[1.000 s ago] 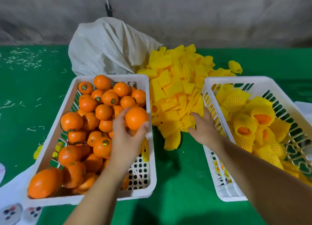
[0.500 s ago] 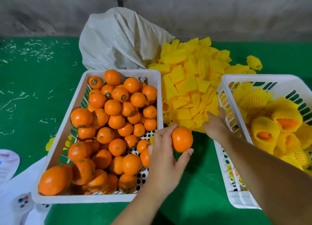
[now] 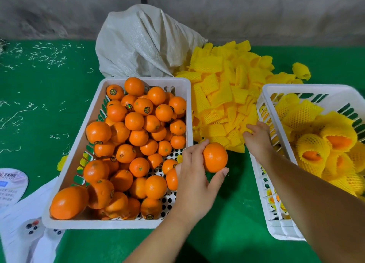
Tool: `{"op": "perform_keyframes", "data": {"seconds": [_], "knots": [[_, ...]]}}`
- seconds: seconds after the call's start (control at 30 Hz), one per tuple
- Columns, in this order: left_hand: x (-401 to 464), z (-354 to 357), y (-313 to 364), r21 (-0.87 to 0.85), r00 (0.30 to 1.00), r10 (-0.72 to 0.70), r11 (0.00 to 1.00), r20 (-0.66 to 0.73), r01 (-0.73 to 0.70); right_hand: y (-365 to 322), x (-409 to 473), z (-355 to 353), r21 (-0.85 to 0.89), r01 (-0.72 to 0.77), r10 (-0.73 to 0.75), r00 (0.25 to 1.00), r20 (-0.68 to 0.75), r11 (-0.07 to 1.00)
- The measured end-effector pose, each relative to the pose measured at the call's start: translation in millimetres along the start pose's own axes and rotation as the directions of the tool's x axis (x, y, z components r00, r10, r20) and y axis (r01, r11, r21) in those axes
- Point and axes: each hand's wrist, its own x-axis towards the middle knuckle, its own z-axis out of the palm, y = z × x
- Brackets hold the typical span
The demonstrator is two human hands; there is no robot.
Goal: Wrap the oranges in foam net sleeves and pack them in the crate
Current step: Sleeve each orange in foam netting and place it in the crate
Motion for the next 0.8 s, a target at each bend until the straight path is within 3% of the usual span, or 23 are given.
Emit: {"op": "perform_keyframes", "data": {"seconds": [0.13,0.27,0.4,0.53,0.6,0.67,0.73,0.8], "knots": [[-0.3,-1.7,2.6,0.063,1.000,0.021,0.998,-0.003,-0.021,-9.7,2.9,3.7,0.152,-0.039,0.034,0.999,0.039,0.988],[-0.1,2.4,4.6,0.244,0.991,0.117,0.961,0.061,-0.128,-20.8,-6.7,5.1,0.227,-0.120,0.124,0.992,-0.007,0.966],[0.6,6.1,3.1,0.281,0.989,0.123,0.949,0.086,-0.142,-41.8,-44.1,3.1,0.255,0.047,0.009,0.977,-0.214,0.966],[2.0,5.0,2.9,0.201,0.994,0.087,0.975,0.063,-0.098,-66.8,-96.0,-0.6,0.247,0.206,-0.152,0.964,-0.219,0.947],[0.9,3.4,3.8,0.146,0.995,0.078,0.986,0.058,-0.085,-73.5,-118.9,-8.0,0.329,0.214,-0.171,0.973,-0.155,0.920],[-0.3,-0.3,5.5,0.059,0.994,0.075,0.995,0.084,-0.080,-77.9,-138.1,-18.1,0.412,0.178,-0.204,0.979,0.018,0.894],[-1.5,-5.3,7.7,-0.019,0.985,0.105,0.994,0.136,-0.104,-80.3,-150.6,-27.5,0.561,0.025,-0.202,0.945,0.256,0.827],[-3.3,-8.7,9.7,-0.043,0.966,0.173,0.985,0.192,-0.168,-82.3,-159.4,-34.6,0.635,-0.137,-0.174,0.899,0.403,0.761]]}}
